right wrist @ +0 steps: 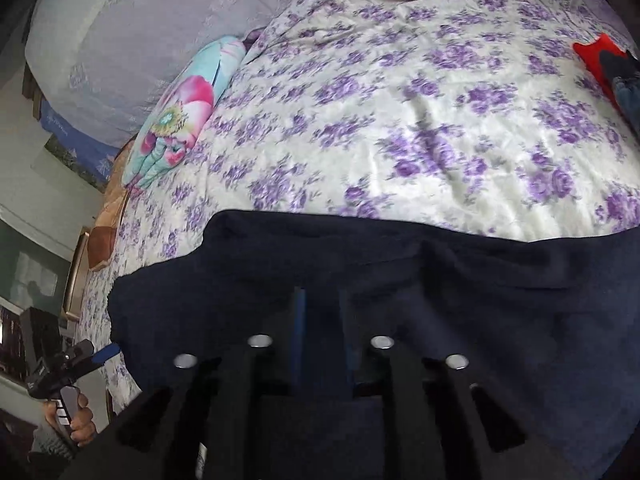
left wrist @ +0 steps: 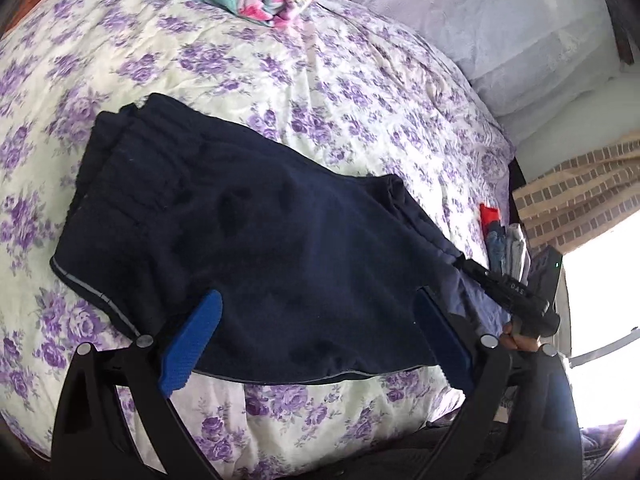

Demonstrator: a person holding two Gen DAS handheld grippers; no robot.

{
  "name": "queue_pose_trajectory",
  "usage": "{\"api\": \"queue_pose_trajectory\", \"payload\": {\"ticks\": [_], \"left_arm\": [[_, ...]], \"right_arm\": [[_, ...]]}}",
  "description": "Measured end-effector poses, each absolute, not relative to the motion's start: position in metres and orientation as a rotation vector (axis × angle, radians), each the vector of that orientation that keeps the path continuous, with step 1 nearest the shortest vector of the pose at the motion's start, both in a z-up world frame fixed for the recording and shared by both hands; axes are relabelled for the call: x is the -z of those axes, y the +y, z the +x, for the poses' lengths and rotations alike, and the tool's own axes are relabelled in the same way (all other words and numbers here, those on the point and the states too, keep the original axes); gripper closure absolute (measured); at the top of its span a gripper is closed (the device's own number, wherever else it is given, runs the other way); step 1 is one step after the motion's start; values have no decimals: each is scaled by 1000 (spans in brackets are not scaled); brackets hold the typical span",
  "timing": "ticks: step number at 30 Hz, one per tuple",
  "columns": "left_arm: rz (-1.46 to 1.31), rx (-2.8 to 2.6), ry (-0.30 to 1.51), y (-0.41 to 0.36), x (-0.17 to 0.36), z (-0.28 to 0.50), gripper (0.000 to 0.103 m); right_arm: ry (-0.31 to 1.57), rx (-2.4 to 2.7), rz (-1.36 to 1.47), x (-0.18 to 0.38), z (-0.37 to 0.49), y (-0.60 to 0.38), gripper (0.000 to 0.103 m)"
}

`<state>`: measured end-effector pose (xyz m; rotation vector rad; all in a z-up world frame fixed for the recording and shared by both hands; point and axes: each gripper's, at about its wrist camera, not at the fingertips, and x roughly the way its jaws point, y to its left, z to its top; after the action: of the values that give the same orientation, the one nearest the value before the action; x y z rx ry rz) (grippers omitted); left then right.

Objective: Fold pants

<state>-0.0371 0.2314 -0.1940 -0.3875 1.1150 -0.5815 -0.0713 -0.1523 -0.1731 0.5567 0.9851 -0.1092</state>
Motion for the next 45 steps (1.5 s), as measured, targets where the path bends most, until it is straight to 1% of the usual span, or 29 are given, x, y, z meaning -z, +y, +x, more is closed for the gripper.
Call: {"api": "queue_pose_trajectory", "payload": {"ticks": [2,3,4,5,6,7,9,11,16,18,19,20,22,24,26,27,28,29,32,35,36,37,38,41,43,45], "left_arm": [[-319,540,1163,226,209,-35,8],[-293,506,1200,227,224,-34,9],[-295,516,1203,231,233,-35,9],[-300,542,1162,235,233,-40,9],[-293,540,1146,239,230,-45,9],[-296,521,1151,242,229,-48,9],[-376,510,1128,254,220,-55,9],[-426,505,1088,265,211,-59,9],[-468,386,1101,288,220,-51,9],[-459,335,1139,294,233,-47,9],[-454,300,1166,297,240,-43,9],[-460,279,1179,300,248,-40,9],[-460,276,1149,302,249,-42,8],[-430,268,1151,299,244,-46,8],[-424,273,1150,301,237,-51,8],[-436,281,1148,301,235,-53,8],[-456,289,1147,305,234,-57,8],[-480,300,1145,308,234,-61,8],[-527,364,1109,309,229,-71,8],[-445,438,1080,284,210,-69,8],[-432,468,1079,274,205,-67,8],[-420,505,1078,262,200,-65,8],[-401,537,1075,247,195,-61,8],[-351,592,1074,197,186,-54,8],[-334,642,1123,159,189,-53,8],[-283,686,1163,125,190,-54,8]], "right_arm": [[1020,156,527,192,-60,-152,59],[1036,189,523,202,-56,-158,72],[1022,226,533,204,-58,-165,93],[1029,248,556,202,-60,-170,100],[1028,240,583,196,-62,-172,99],[1009,223,580,187,-63,-170,94],[985,148,505,166,-54,-151,94],[1009,78,437,160,-32,-128,94],[1083,-63,363,179,33,-72,94],[1167,-49,350,201,56,-63,94],[1186,-18,339,211,64,-65,99],[1173,-10,352,215,71,-69,100],[1178,-1,399,215,78,-78,101],[1159,-7,430,205,75,-81,99],[1072,-9,468,182,56,-87,89],[1033,-4,492,171,41,-92,77],[1003,12,502,161,25,-95,63],[973,36,499,151,3,-99,60],[927,115,519,136,-70,-119,58],[862,276,603,131,-165,-157,58],[836,340,636,133,-195,-171,55],[808,415,676,134,-228,-186,49],[782,482,721,136,-257,-203,47],[654,636,919,147,-344,-251,45],[610,663,1019,159,-376,-271,44],[551,640,1090,170,-389,-287,44]]}}
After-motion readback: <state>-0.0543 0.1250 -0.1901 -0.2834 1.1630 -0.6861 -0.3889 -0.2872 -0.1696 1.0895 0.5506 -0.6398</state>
